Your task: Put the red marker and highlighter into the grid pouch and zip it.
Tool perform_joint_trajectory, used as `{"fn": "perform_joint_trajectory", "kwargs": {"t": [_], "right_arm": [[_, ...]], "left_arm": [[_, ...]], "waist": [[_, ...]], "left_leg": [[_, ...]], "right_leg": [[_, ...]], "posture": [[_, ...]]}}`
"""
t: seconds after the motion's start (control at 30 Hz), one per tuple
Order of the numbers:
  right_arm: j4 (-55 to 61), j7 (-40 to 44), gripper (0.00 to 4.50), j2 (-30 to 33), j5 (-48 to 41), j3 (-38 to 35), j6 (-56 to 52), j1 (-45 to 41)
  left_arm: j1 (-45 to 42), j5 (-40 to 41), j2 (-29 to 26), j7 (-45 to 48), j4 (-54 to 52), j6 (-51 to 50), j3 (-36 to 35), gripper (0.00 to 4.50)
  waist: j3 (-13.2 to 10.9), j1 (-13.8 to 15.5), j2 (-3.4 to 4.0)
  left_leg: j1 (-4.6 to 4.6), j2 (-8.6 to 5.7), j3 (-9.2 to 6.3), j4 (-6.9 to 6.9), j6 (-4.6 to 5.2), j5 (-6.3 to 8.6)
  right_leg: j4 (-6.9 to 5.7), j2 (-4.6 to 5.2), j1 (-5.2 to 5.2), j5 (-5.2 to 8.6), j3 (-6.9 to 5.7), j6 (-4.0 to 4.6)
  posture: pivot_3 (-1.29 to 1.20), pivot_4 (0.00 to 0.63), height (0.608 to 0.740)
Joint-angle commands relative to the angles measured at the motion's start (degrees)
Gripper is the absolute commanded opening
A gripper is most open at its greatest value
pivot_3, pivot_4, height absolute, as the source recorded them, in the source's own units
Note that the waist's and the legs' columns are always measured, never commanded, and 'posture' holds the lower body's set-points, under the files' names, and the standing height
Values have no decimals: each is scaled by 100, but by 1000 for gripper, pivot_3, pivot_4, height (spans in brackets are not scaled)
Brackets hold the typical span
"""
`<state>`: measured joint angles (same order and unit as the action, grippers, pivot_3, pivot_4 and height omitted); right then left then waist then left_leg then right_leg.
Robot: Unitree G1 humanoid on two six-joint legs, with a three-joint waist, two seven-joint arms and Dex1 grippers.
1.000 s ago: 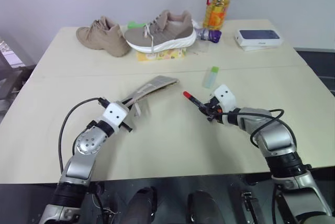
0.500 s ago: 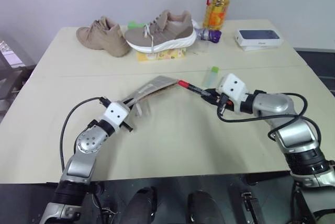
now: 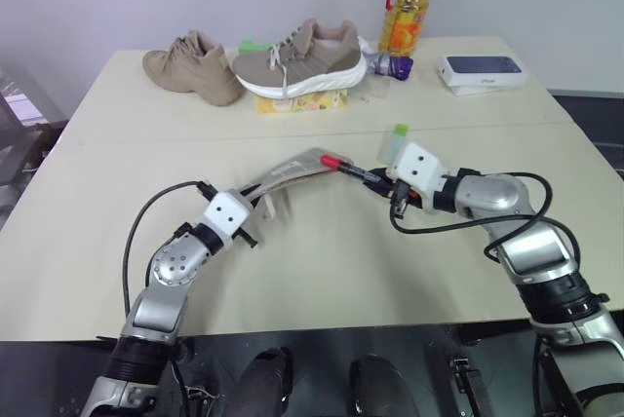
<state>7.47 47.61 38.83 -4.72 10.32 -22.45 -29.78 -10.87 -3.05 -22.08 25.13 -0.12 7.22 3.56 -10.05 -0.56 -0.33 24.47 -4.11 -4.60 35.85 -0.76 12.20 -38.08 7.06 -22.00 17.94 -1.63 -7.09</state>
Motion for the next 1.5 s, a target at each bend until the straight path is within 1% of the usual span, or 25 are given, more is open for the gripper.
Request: {"fn": "perform_joint_trajectory", "kwargs": {"t": [0.03,0.23,0.47,0.77,0.93,1.03,1.17,1.27,1.4,1.47,1.5], "right_arm": [[242,204,409,83,-156,-207,263,58],[344,398,409,232,-327,-410,278,202],[247,345,409,198,-259,-356,325,206],[-29,248,409,136,43,-193,478,4],[-61,373,409,319,643,168,1158,-320],[17,513,409,332,831,356,1474,-511],[133,770,409,393,1540,951,2251,-771],[41,830,409,347,1914,1213,2671,-916],[-47,883,409,287,2108,1281,2903,-994],[-58,950,1451,278,2090,1243,2873,-968],[-65,978,1846,286,2060,1200,2852,-944]], "left_arm": [[-39,61,5,1,-187,75,-30,0],[-62,76,-23,21,-127,78,-64,0],[-83,79,-21,40,-132,69,-52,0],[-24,109,-33,186,-272,197,5,0],[-38,52,-150,435,-291,347,112,0],[-50,30,-192,551,-280,397,176,0],[-55,110,-199,834,-383,421,387,0],[-65,102,-195,933,-409,423,457,0],[-76,101,-186,935,-421,398,454,0],[-55,97,-193,911,-442,377,426,0],[-39,87,-202,893,-435,370,407,0]], "waist": [[0,3,0],[0,3,0],[0,2,0],[0,-1,0],[0,-7,0],[0,-1,0],[0,-4,0],[0,-4,0],[0,-3,0],[0,-3,0],[0,-4,0]], "left_leg": [[0,0,0,0,0,0],[0,0,0,3,0,0],[0,0,0,3,0,0],[0,0,0,4,0,0],[0,0,0,3,0,0],[0,0,0,3,0,0],[0,0,0,5,0,0],[0,0,-1,5,0,0],[0,0,-1,5,-1,-1],[0,0,-1,6,-1,-1],[0,0,-1,6,-1,-1]], "right_leg": [[0,0,0,0,0,0],[0,0,2,0,-1,0],[0,0,2,0,-1,0],[0,0,3,0,-1,0],[0,0,1,0,-1,0],[0,0,0,0,-1,0],[0,0,2,0,-1,0],[-1,0,1,0,-1,0],[-1,-1,1,0,-1,0],[-1,-1,2,0,-2,0],[0,-1,2,0,-1,0]], "posture": [[0,150,739],[0,150,739],[0,150,739],[0,150,739],[0,150,739],[0,150,739],[0,150,739],[0,150,739],[0,150,739],[0,150,739],[0,150,739]]}}
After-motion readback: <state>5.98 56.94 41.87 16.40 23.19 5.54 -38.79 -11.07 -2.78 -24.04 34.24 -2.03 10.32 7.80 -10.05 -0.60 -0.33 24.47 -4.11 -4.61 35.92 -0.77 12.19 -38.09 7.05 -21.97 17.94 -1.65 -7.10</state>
